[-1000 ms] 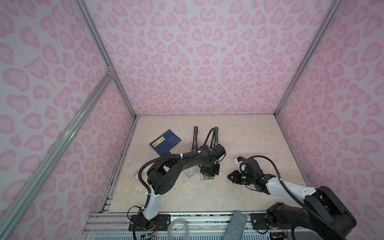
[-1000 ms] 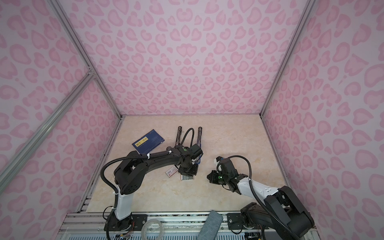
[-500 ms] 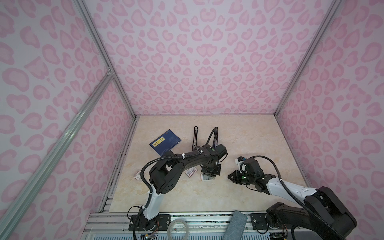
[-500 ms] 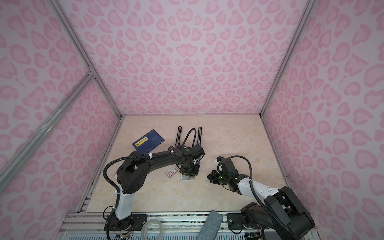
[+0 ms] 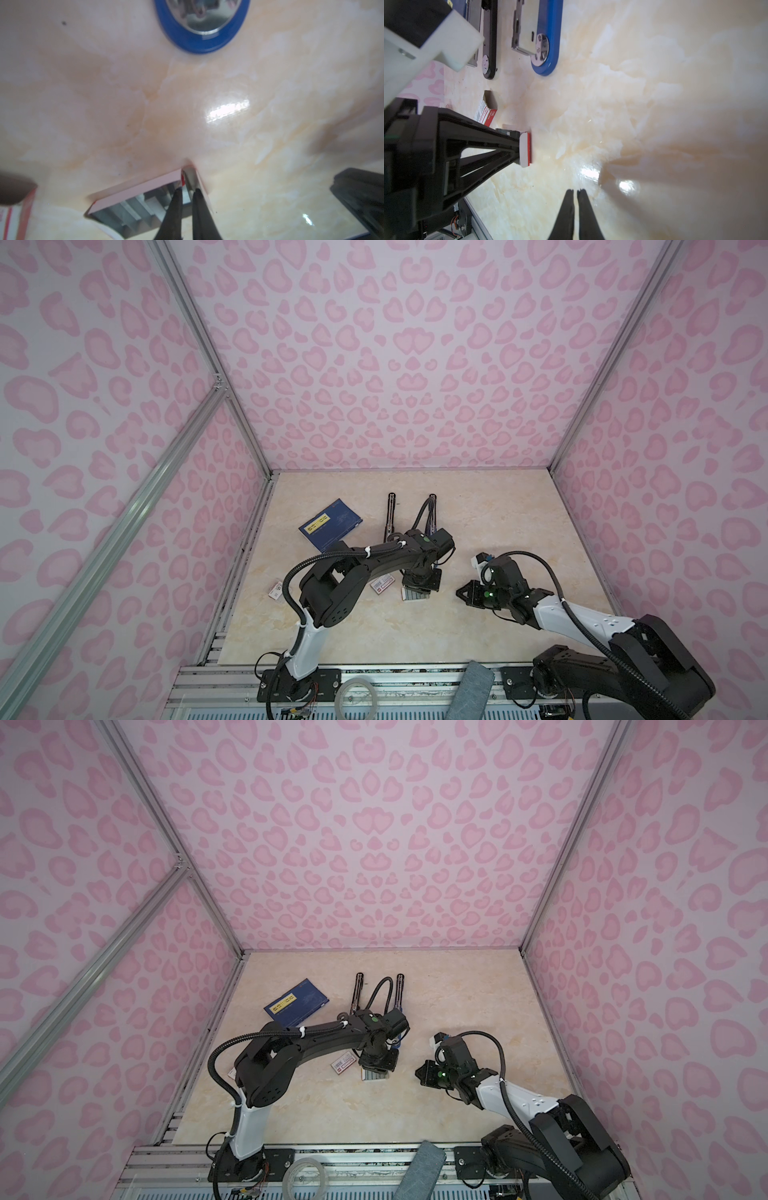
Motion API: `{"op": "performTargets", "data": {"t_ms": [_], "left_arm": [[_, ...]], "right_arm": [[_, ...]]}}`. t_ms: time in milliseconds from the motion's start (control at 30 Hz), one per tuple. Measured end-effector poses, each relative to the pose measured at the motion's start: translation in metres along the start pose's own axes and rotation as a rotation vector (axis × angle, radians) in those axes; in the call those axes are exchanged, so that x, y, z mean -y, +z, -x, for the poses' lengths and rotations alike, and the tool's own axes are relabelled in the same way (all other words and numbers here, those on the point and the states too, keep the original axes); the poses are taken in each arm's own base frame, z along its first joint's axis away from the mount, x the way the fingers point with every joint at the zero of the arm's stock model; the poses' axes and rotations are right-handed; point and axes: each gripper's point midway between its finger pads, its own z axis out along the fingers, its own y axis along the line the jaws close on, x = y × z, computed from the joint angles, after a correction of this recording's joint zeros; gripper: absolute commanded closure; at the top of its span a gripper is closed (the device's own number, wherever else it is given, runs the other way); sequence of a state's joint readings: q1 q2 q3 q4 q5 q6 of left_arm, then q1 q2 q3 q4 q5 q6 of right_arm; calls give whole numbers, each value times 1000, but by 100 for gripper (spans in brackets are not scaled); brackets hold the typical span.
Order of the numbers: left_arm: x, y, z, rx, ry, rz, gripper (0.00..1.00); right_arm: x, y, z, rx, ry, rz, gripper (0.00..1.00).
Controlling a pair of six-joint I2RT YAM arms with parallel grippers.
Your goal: Load the staples into the stapler
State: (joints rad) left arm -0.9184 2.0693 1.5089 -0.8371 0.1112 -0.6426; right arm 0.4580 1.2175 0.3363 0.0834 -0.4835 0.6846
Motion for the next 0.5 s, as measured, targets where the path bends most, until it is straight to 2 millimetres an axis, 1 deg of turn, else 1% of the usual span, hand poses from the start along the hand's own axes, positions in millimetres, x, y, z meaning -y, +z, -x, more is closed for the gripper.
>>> {"op": "performTargets", "data": {"t_ms": [333, 400, 467, 500], "left_arm": [[2, 2, 4, 6, 0, 1, 85], [2, 3, 4, 4, 0, 3, 90], [2, 3, 4, 2, 0, 4, 92], [2, 3, 4, 2, 0, 3, 95]], "right_arm": [[0, 0, -1, -7, 1, 3, 90], [0, 0, -1, -7, 1, 3, 90], [0, 0, -1, -7, 2, 3, 90], [0, 0, -1, -7, 2, 3, 90]]}}
